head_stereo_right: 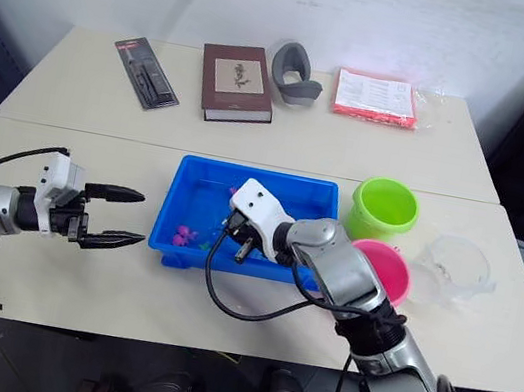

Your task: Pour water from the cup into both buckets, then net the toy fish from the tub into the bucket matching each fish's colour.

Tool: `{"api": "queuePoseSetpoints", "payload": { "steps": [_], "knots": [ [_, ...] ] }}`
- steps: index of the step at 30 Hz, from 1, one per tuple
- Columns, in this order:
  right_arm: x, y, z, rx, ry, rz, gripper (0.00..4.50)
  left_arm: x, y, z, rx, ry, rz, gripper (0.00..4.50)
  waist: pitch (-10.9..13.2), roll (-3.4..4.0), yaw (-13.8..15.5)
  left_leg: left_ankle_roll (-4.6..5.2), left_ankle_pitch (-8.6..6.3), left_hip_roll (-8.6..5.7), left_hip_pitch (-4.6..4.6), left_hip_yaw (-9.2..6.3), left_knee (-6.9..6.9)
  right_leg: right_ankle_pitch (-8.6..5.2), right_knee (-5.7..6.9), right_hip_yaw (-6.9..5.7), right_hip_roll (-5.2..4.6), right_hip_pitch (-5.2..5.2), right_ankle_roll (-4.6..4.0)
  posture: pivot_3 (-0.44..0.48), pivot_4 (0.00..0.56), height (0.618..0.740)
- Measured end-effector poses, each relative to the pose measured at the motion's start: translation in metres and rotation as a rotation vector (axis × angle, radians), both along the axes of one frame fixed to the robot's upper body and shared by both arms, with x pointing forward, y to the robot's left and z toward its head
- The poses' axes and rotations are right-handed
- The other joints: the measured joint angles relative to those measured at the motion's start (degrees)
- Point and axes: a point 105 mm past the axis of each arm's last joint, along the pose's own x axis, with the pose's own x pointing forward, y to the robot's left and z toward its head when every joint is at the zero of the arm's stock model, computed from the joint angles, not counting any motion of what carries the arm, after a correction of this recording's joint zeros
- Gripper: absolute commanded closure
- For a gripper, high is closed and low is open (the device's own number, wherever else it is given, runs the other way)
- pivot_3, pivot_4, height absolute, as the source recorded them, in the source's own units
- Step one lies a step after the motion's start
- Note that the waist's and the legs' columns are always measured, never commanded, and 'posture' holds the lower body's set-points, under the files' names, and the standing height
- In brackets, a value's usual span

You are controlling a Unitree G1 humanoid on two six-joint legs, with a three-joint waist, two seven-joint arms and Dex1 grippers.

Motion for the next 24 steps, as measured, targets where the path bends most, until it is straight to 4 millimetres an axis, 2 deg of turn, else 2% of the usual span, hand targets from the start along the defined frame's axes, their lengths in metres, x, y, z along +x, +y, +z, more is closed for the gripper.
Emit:
{"api": "queuePoseSetpoints", "payload": {
  "steps": [12, 18, 24],
  "knots": [
    [-0.003, -0.01, 0.014, 0.066, 0.051, -0.033, 4.5, 0.0, 0.0, 0.0, 0.016, -0.016, -0.01, 0.01, 0.0, 0.0, -0.02, -0.01, -0.01, 0.0, -0.02, -0.01, 0.0, 0.0, -0.02, -0.01, -0.02, -0.01, 0.0, 0.0, 0.15, 0.74],
    [-0.008, -0.018, 0.011, 0.085, 0.102, -0.046, 4.5, -0.001, 0.0, 0.001, 0.019, -0.022, -0.013, 0.01, 0.0, 0.0, 0.08, 0.0, -0.01, -0.01, -0.03, -0.01, 0.0, 0.0, -0.04, -0.02, -0.04, -0.01, 0.0, 0.0, 0.15, 0.74],
    [-0.004, -0.032, 0.008, 0.02, 0.056, -0.075, 4.5, -0.001, 0.0, 0.001, 0.019, -0.021, -0.015, 0.01, 0.0, 0.01, 0.12, 0.0, -0.01, -0.01, -0.04, -0.01, -0.01, 0.0, -0.06, -0.04, -0.04, -0.01, 0.0, 0.0, 0.15, 0.74]
  ]
}}
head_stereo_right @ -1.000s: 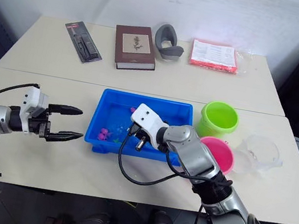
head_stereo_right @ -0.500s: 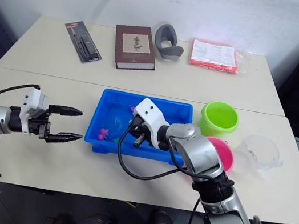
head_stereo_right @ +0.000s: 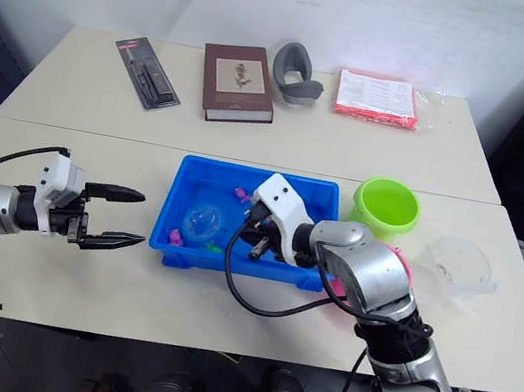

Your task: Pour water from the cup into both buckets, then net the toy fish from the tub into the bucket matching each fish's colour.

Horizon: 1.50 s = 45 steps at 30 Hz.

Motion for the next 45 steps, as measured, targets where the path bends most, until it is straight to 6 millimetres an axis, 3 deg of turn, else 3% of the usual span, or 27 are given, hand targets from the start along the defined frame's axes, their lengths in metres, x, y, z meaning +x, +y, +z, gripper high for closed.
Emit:
{"api": "queuePoseSetpoints", "payload": {
  "steps": [7, 12, 17, 22, 28, 45],
  "knots": [
    [-0.003, 0.012, -0.009, -0.068, -0.037, 0.056, 4.5, 0.0, 0.0, 0.0, 0.001, 0.0, -0.005, 0.01, 0.0, 0.0, -0.08, 0.0, 0.0, 0.0, -0.02, 0.02, -0.01, 0.0, 0.0, -0.01, 0.01, -0.03, 0.0, 0.0, 0.15, 0.74],
    [-0.002, 0.021, 0.001, -0.106, -0.103, 0.11, 4.5, -0.001, 0.001, 0.001, 0.005, 0.001, -0.005, 0.01, 0.0, 0.0, -0.03, 0.01, 0.0, 0.0, -0.05, 0.0, -0.01, 0.0, -0.02, -0.06, 0.0, -0.04, 0.0, 0.0, 0.15, 0.74],
    [-0.004, 0.022, -0.007, -0.164, -0.098, 0.161, 4.5, -0.001, 0.001, 0.001, 0.006, 0.002, -0.009, 0.01, 0.0, 0.0, -0.01, 0.03, 0.0, -0.03, -0.4, -0.01, 0.07, 0.0, 0.02, -0.1, -0.03, -0.33, 0.01, 0.0, 0.15, 0.74],
    [-0.004, 0.026, -0.002, -0.207, -0.128, 0.201, 4.5, -0.001, 0.001, 0.001, 0.006, 0.004, -0.012, 0.01, 0.0, -0.01, -0.04, 0.02, 0.03, -0.03, -0.61, 0.18, 0.1, 0.01, 0.22, -0.25, 0.02, -0.72, 0.02, 0.0, 0.15, 0.74],
    [-0.008, 0.036, 0.007, -0.109, -0.084, 0.209, 4.5, -0.001, 0.001, 0.001, 0.006, 0.003, -0.012, 0.01, 0.0, -0.01, -0.02, 0.02, 0.03, -0.03, -0.59, 0.24, 0.11, 0.01, 0.25, -0.34, 0.03, -0.72, 0.02, 0.0, 0.15, 0.74],
    [0.002, 0.0, 0.004, -0.061, -0.015, 0.066, 4.5, -0.001, 0.001, 0.0, 0.006, 0.005, -0.011, 0.01, -0.01, -0.01, 0.08, 0.01, 0.03, -0.05, -0.6, 0.25, 0.1, 0.01, 0.24, -0.33, 0.03, -0.73, 0.02, 0.0, 0.15, 0.74]
  ]
}}
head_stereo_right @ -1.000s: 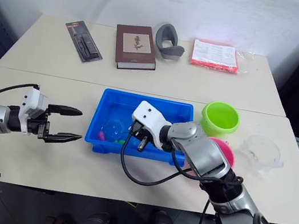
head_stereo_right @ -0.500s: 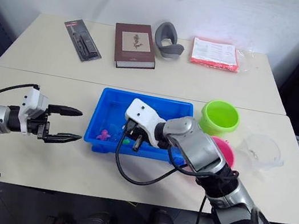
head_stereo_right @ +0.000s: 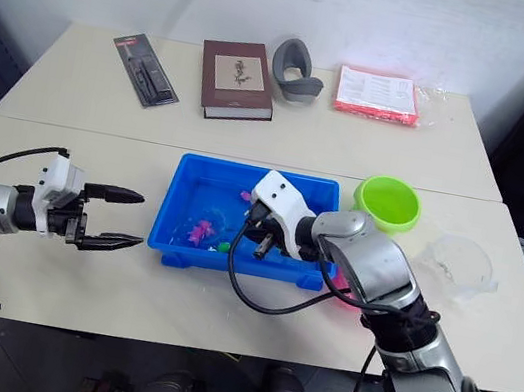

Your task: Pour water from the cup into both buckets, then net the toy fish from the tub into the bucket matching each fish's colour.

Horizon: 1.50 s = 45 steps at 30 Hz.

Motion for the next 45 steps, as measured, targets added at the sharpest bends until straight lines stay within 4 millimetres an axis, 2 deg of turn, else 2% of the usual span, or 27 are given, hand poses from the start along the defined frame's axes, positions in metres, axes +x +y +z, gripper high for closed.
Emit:
{"api": "queuePoseSetpoints", "payload": {
  "steps": [6, 17, 24, 29, 35, 45],
  "knots": [
    [0.0, -0.008, -0.003, -0.016, -0.027, -0.018, 4.5, 0.0, 0.0, 0.0, 0.0, -0.001, 0.0, 0.01, 0.0, 0.0, -0.04, 0.0, 0.0, 0.01, 0.01, 0.02, 0.0, 0.0, 0.02, 0.0, 0.03, 0.0, 0.0, 0.0, 0.15, 0.74],
    [0.005, -0.002, -0.004, -0.053, -0.149, -0.015, 4.5, 0.0, 0.0, 0.0, 0.0, -0.001, 0.0, 0.01, 0.0, 0.0, 0.0, 0.0, 0.0, 0.02, 0.02, 0.04, 0.0, 0.0, 0.01, -0.01, 0.06, 0.0, 0.0, 0.0, 0.15, 0.74],
    [0.012, -0.02, -0.006, -0.154, -0.238, -0.034, 4.5, 0.0, 0.0, 0.0, 0.0, -0.002, 0.002, 0.01, 0.0, -0.01, 0.06, 0.0, 0.0, 0.01, 0.02, 0.06, 0.01, 0.0, 0.01, -0.01, 0.06, 0.0, 0.0, 0.0, 0.15, 0.74],
    [0.009, -0.024, -0.017, -0.134, -0.194, -0.052, 4.5, 0.001, -0.001, 0.0, 0.001, -0.004, 0.003, 0.01, -0.01, -0.02, 0.02, -0.01, 0.01, 0.03, 0.04, 0.08, 0.01, 0.0, 0.03, 0.0, 0.11, -0.01, 0.0, 0.0, 0.15, 0.74],
    [0.014, -0.029, -0.011, -0.084, -0.196, -0.097, 4.5, 0.001, -0.001, 0.0, 0.001, -0.004, 0.003, 0.01, -0.01, -0.02, 0.07, -0.01, 0.01, 0.03, 0.04, 0.09, 0.02, 0.0, 0.04, 0.01, 0.12, 0.0, 0.0, 0.0, 0.15, 0.74],
    [0.033, -0.02, -0.019, -0.018, -0.243, -0.142, 4.5, 0.001, -0.003, -0.001, 0.003, 0.003, -0.003, 0.01, -0.01, -0.02, 0.02, -0.01, 0.01, 0.03, 0.05, 0.12, 0.02, 0.0, 0.05, 0.02, 0.18, -0.01, 0.0, 0.0, 0.15, 0.74]
  ]
}}
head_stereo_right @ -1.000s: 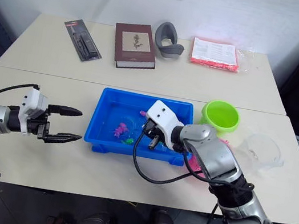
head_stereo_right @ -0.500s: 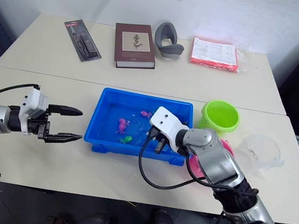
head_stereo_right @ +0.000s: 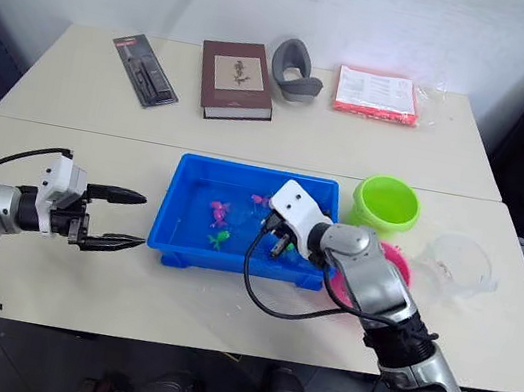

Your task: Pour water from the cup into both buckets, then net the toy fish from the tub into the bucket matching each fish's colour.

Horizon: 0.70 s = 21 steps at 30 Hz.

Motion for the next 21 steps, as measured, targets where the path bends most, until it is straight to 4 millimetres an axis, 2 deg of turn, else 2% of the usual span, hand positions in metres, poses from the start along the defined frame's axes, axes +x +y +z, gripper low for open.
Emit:
{"api": "queuePoseSetpoints", "payload": {
  "steps": [6, 16, 21],
  "knots": [
    [0.007, 0.005, 0.003, 0.022, -0.061, 0.019, 4.5, 0.0, 0.0, 0.0, -0.001, 0.0, 0.002, 0.01, 0.0, 0.0, -0.01, 0.0, 0.0, 0.01, 0.0, 0.0, 0.01, 0.0, 0.01, 0.01, 0.0, 0.0, 0.0, 0.0, 0.15, 0.74],
    [-0.001, 0.021, 0.01, 0.061, -0.09, 0.11, 4.5, 0.0, 0.0, -0.001, -0.003, 0.0, 0.007, 0.01, 0.0, 0.0, -0.04, -0.01, 0.01, 0.02, 0.01, 0.0, 0.01, 0.0, 0.02, 0.01, -0.01, 0.0, 0.0, 0.0, 0.15, 0.74],
    [-0.003, 0.021, 0.008, 0.061, -0.078, 0.121, 4.5, 0.0, 0.0, -0.002, -0.005, 0.003, 0.009, 0.01, 0.0, 0.0, -0.02, -0.01, 0.01, 0.01, 0.01, 0.0, 0.01, 0.0, 0.03, 0.01, -0.01, 0.0, 0.0, 0.0, 0.15, 0.74]
  ]
}}
